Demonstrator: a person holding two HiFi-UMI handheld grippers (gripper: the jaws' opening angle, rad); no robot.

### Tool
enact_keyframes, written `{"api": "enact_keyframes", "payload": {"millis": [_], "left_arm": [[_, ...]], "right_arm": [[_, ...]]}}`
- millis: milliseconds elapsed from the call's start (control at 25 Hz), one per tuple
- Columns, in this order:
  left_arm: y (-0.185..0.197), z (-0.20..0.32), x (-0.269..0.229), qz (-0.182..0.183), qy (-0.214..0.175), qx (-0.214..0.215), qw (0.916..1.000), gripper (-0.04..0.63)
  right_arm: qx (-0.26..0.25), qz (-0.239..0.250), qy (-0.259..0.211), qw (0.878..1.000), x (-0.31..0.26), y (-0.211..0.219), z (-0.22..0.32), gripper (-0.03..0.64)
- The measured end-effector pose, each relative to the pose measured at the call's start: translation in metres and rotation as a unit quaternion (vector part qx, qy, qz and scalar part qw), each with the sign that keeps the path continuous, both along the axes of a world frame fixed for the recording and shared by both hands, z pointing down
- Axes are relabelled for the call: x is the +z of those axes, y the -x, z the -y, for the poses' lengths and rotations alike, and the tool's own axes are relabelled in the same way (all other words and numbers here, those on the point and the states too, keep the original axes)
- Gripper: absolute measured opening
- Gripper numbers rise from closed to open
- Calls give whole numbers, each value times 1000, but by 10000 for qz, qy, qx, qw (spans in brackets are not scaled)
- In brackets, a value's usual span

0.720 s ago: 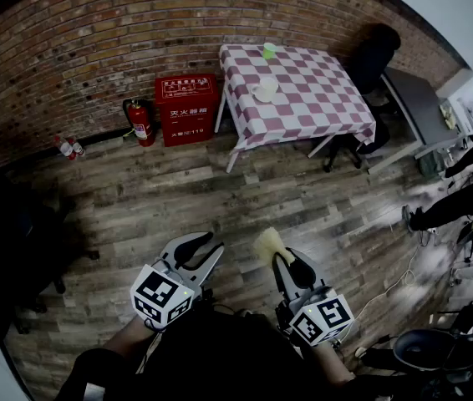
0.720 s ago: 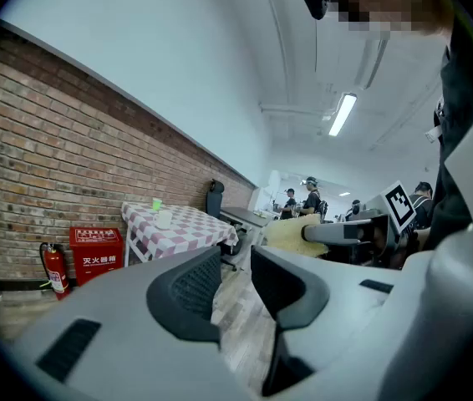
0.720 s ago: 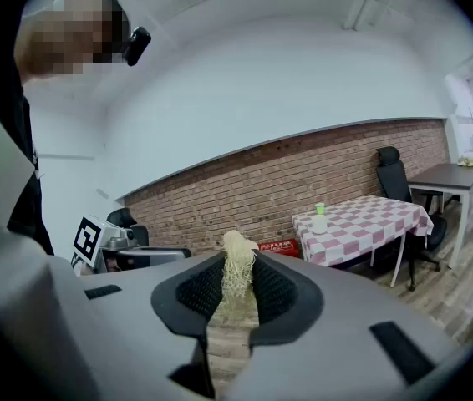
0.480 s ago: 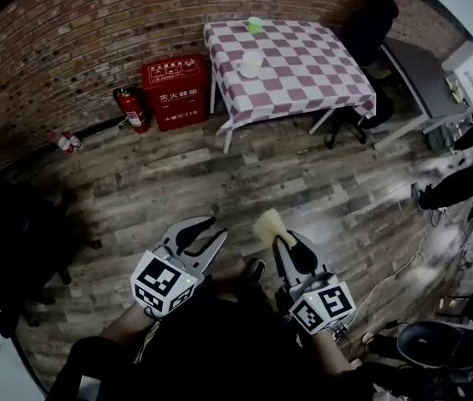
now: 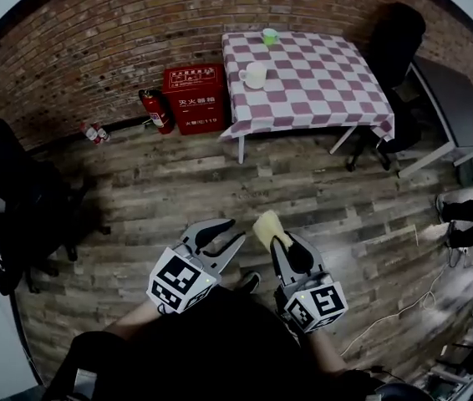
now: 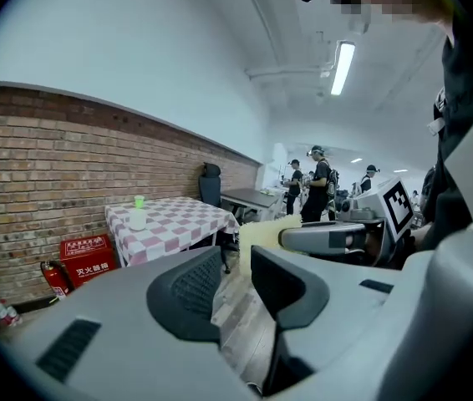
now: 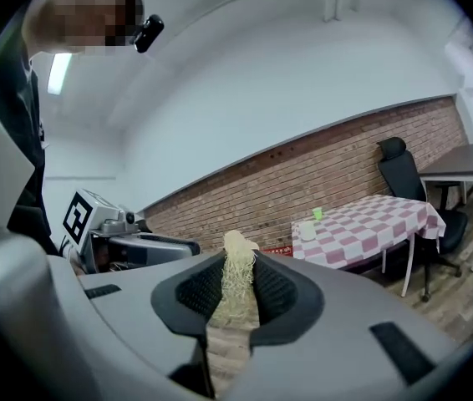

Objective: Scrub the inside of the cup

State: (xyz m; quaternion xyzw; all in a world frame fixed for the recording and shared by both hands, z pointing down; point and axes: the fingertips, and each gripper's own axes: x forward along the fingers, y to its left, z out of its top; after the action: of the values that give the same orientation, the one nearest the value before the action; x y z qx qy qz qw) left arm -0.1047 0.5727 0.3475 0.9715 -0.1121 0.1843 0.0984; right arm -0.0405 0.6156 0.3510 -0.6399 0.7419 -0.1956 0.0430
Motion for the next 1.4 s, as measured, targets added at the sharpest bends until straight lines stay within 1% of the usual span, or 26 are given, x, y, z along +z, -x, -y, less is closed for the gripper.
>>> {"api": "enact_keyframes", "payload": {"millis": [80, 200, 320, 440, 600, 800, 1000, 1200, 1400], "left_arm": [[-11, 2, 4, 60, 81, -97, 9999, 123], [-23, 10, 10, 150, 210, -247, 9994, 123], [-36, 22, 15, 227, 221, -237, 9992, 123], [-45, 47, 24, 229, 287, -218, 9991, 123], [-64, 101, 34, 126, 482, -131, 9987, 123], [-98, 187, 15, -167, 442, 220, 9986, 123], [-101, 273, 17, -186, 546, 419, 9975, 123], [-90, 352, 21, -242, 533, 385, 9975, 123], [-88, 397, 31, -315, 776, 145, 9964, 123]], "right_arm": [[-59, -69, -42, 10000, 0, -11, 1, 92], [-120, 57, -138, 9998, 0, -20, 10, 92], [-267, 75, 73, 9996, 20, -32, 22, 92], [-207, 63, 235, 9995, 30, -46, 45, 92], [48, 29, 274, 9996, 26, -63, 90, 92], [436, -171, 543, 9974, 24, -91, 168, 92], [812, -221, 764, 9935, 25, -104, 246, 92], [932, -341, 882, 9912, 23, -99, 314, 92], [823, -471, 1103, 9894, 26, -98, 351, 92]]}}
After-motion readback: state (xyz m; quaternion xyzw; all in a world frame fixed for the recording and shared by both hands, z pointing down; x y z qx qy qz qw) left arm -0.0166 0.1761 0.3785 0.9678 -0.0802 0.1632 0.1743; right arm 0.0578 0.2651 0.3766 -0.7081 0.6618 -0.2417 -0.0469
